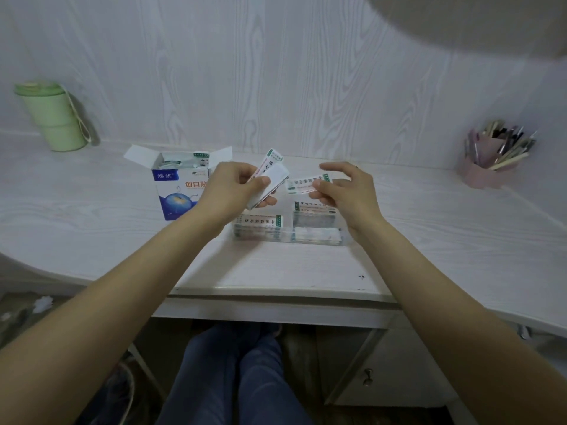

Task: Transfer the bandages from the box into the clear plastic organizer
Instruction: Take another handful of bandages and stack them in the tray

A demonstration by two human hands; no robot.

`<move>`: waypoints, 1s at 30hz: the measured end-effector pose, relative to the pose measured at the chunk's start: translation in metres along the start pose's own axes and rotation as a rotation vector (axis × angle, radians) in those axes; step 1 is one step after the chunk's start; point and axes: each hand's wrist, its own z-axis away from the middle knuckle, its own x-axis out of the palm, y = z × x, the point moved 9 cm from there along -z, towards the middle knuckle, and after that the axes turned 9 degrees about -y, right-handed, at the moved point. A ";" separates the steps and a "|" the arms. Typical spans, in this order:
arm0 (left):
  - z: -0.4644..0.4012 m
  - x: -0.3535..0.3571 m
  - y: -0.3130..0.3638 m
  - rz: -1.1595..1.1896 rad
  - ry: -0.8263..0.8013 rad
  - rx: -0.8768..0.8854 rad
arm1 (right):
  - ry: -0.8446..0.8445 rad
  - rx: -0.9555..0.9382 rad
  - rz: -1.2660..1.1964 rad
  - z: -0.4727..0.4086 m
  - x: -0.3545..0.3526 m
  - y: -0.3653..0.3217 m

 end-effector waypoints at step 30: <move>-0.010 0.011 -0.001 0.109 -0.057 -0.019 | -0.149 -0.077 0.220 -0.013 0.029 -0.016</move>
